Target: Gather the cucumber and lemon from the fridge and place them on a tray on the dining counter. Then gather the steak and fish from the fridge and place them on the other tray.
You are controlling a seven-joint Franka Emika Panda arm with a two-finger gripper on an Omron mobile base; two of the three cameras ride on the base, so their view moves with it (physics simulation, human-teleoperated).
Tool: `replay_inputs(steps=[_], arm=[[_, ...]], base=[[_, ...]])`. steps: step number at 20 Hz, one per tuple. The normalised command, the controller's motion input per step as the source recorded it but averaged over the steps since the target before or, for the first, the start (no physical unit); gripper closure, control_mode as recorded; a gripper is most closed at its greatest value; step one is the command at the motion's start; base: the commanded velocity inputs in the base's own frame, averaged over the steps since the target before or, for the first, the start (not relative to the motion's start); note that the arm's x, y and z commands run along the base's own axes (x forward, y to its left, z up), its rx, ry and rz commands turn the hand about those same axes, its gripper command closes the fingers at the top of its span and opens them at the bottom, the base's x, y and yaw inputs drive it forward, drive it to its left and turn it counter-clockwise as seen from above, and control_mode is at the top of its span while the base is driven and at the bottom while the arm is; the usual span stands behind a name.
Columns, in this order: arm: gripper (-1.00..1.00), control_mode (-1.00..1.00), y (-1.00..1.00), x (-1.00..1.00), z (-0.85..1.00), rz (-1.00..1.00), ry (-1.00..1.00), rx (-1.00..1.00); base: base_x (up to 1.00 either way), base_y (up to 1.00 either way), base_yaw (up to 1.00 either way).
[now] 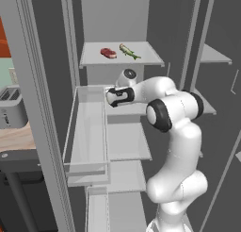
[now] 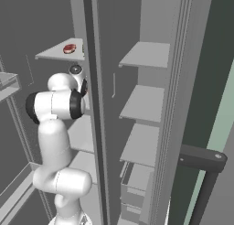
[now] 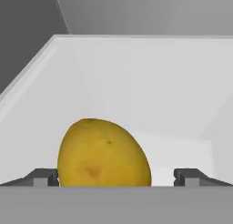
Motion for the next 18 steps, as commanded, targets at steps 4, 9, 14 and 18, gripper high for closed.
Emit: replay_inputs(steps=[4, 9, 14, 18], arm=[[-1.00, -1.00, 0.07, 0.19, -0.17, 0.00, 0.00, -0.01], [1.00, -1.00, 0.09, 0.08, -0.25, 0.00, 0.00, -0.02], [1.00, -1.00, 0.01, -0.15, -0.26, 0.00, 0.00, -0.02], [1.00, -1.00, 0.00, -0.57, -0.05, 0.00, -0.15, 0.00]], base=[[0.00, 0.00, 0.00], [0.00, 0.00, 0.00], [0.00, 0.00, 0.00], [0.00, 0.00, 0.00]])
